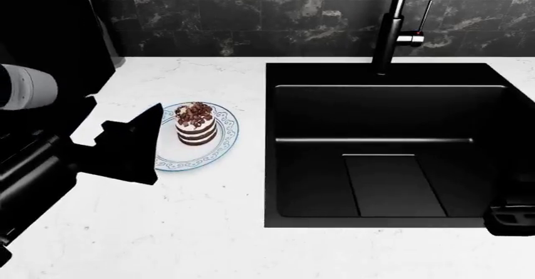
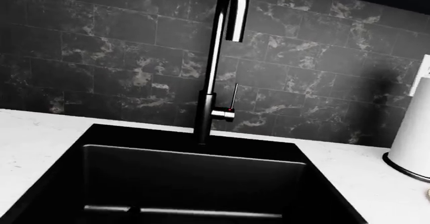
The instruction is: Move the dessert items from the plate to the tray.
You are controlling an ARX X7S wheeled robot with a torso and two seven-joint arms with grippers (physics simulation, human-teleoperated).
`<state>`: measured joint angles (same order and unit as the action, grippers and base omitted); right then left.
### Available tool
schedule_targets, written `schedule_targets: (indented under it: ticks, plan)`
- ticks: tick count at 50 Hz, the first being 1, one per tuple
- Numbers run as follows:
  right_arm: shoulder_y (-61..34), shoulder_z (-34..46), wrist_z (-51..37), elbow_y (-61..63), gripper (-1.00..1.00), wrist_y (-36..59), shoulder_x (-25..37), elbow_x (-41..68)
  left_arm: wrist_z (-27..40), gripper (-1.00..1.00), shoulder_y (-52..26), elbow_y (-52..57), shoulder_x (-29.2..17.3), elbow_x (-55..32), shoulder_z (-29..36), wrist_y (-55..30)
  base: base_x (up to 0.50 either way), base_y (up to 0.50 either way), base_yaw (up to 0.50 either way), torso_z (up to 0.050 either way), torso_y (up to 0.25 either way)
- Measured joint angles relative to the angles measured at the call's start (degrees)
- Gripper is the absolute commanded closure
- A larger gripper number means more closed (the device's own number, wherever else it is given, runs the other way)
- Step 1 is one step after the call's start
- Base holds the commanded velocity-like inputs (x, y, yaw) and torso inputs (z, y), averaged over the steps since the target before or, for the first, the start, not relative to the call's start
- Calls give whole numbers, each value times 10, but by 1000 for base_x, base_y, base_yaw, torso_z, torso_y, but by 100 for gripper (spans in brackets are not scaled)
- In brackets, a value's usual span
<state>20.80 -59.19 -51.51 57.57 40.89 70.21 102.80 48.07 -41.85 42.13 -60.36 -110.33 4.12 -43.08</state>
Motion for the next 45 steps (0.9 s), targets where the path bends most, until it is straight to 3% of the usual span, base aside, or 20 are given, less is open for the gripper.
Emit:
schedule_targets:
  ticks: [22, 41, 45]
  plan:
    - [-68, 73, 45, -76, -100, -15, 126, 77, 4, -100, -135, -106, 35, -28, 94, -60, 8, -1, 0, 0, 0]
    - [-79, 92, 60, -81, -100, -19, 145, 80, 5, -100, -153, -121, 36, -31, 106, -66, 490, -78, 0, 0, 0]
    - [-77, 94, 58, -82, -100, -20, 147, 81, 5, -100, -154, -122, 36, -31, 106, -66, 36, 0, 0, 0, 0]
